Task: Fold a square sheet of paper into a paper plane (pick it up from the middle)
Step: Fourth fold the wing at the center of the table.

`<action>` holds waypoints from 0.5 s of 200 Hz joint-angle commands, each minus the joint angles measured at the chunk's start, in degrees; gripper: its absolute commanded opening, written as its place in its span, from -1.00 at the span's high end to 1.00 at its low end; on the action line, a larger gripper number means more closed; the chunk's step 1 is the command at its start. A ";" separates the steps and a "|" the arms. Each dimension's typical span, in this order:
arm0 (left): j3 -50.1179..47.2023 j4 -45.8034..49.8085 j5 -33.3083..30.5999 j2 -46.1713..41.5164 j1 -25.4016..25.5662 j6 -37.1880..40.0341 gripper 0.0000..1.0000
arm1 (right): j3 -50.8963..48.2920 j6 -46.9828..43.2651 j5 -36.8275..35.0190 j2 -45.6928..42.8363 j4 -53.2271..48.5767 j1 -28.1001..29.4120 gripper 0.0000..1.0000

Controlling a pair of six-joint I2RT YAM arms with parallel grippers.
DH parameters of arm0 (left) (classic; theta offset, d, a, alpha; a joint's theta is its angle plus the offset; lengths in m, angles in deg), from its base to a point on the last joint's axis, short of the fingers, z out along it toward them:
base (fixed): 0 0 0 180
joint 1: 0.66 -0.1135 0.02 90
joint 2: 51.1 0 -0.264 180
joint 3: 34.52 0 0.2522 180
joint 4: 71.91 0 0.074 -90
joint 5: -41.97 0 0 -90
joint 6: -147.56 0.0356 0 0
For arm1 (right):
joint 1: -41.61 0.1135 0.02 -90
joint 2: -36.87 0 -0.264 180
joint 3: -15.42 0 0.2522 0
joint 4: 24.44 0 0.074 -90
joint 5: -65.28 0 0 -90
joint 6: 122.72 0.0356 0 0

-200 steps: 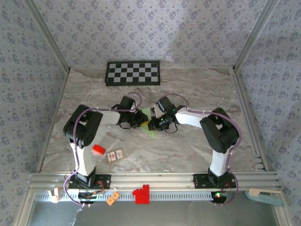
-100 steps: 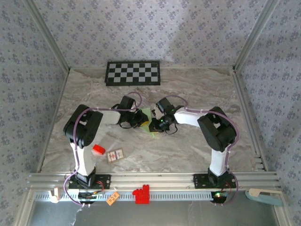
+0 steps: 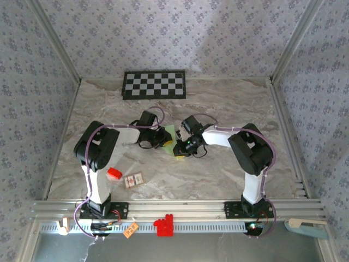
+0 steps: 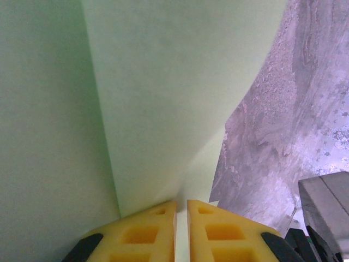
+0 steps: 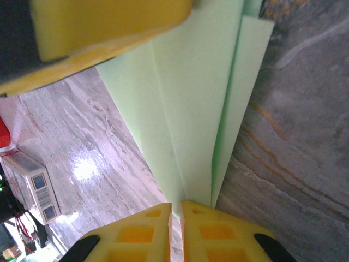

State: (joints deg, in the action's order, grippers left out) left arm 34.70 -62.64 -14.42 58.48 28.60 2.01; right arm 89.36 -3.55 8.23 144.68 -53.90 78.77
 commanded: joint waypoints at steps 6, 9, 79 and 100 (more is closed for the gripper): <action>-1.52 7.40 -4.86 3.68 -0.10 0.44 0.72 | -1.77 -1.04 1.44 -0.58 -3.94 0.45 0.71; -1.48 7.38 -4.86 3.69 -0.08 0.44 0.72 | -1.88 -1.04 1.54 -0.58 -3.98 0.45 0.71; -1.68 7.31 -4.40 3.54 -0.17 0.29 0.72 | -5.61 -1.04 -0.54 -6.95 -3.58 0.12 0.73; -1.49 7.11 -4.07 3.11 -0.09 -0.25 0.72 | -5.05 -0.89 -3.48 -12.28 -0.49 -0.25 0.72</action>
State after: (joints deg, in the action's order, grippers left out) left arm 34.70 -62.64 -14.40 58.52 28.60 1.99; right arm 83.92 -3.64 8.03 138.76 -54.54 78.77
